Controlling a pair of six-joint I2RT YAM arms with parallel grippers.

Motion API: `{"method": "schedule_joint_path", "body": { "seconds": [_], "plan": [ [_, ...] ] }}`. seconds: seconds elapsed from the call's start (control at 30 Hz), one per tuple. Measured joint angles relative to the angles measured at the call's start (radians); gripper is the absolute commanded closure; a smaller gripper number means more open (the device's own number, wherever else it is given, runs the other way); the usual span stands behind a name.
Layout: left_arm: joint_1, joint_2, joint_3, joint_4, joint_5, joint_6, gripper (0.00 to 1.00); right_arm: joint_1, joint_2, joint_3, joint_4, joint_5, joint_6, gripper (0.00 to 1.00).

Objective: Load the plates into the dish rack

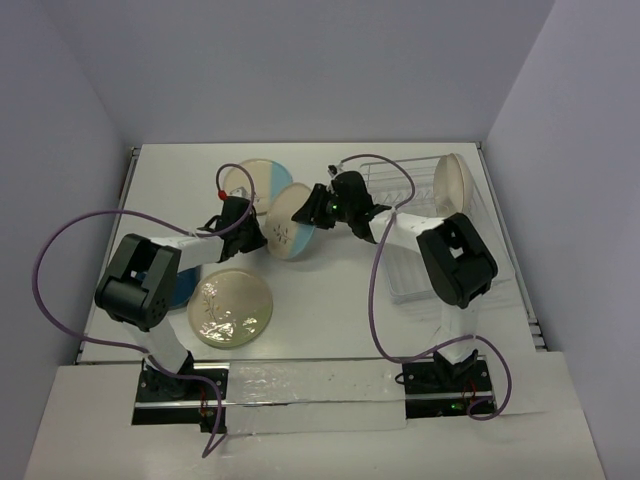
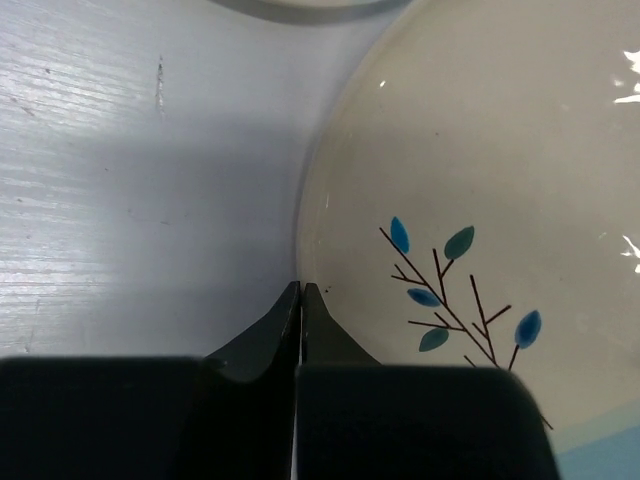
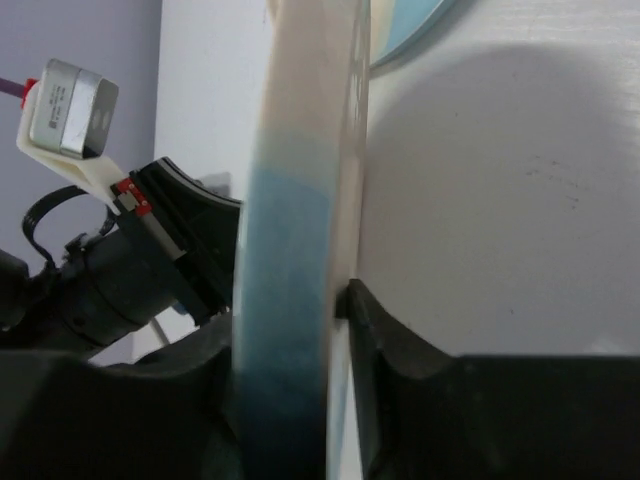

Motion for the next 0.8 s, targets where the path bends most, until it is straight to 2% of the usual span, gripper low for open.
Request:
{"method": "schedule_joint_path", "body": {
  "seconds": [0.07,0.1,0.13,0.17,0.23,0.33,0.43,0.63,0.8],
  "plan": [
    [-0.001,0.0,0.0,0.003,0.007,-0.001,1.0,0.005,0.001,0.001,-0.007,0.019,-0.01,0.78],
    [-0.001,0.0,0.0,0.004,0.005,0.0,0.98,0.007,0.0,0.001,-0.022,0.039,-0.023,0.9],
    [0.0,0.0,0.0,0.004,0.005,0.0,0.92,0.008,-0.002,0.001,-0.04,0.06,-0.033,0.98],
    [0.0,0.0,0.0,0.006,0.003,0.001,0.85,0.008,-0.005,0.001,-0.059,0.08,-0.042,1.0],
    [-0.002,-0.001,0.0,0.007,0.013,-0.001,0.68,0.014,-0.018,0.001,-0.075,0.107,-0.058,1.0],
    [-0.013,-0.016,0.002,0.002,0.032,-0.003,0.26,0.032,-0.048,0.002,-0.109,0.149,-0.107,1.0],
    [-0.029,-0.077,0.015,-0.014,0.039,0.001,0.03,0.048,-0.097,0.006,-0.177,0.19,-0.195,1.0],
    [-0.033,-0.258,0.095,-0.037,-0.015,0.016,0.01,0.047,-0.272,0.059,-0.354,0.303,-0.426,1.0],
    [-0.019,-0.399,0.118,-0.034,-0.075,0.033,0.01,0.0,-0.445,0.173,-0.423,0.431,-0.61,1.0]
  ]
}}
